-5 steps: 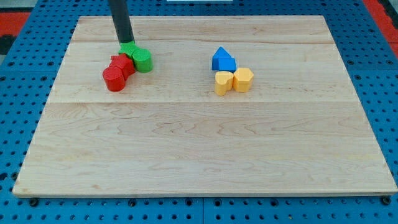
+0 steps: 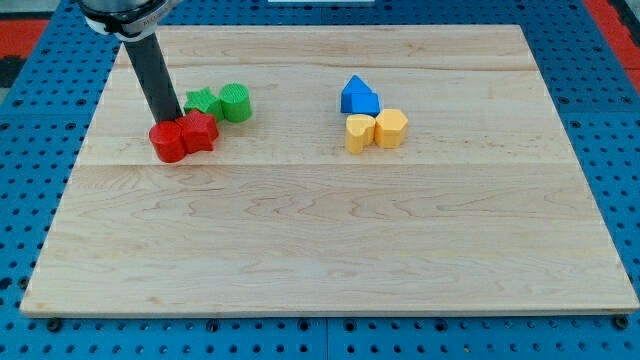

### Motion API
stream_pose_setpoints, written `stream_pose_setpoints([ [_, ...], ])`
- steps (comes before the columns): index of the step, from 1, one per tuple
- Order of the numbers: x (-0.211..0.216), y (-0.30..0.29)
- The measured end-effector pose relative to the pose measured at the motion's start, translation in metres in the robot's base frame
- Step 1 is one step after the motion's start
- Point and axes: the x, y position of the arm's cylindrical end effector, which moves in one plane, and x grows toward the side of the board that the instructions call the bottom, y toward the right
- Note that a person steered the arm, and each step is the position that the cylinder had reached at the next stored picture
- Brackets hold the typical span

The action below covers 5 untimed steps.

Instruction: Move the red circle to the bottom left

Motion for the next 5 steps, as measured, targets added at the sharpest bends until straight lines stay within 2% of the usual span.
stream_pose_setpoints([
  [4,0.043,-0.013],
  [5,0.07,-0.014],
])
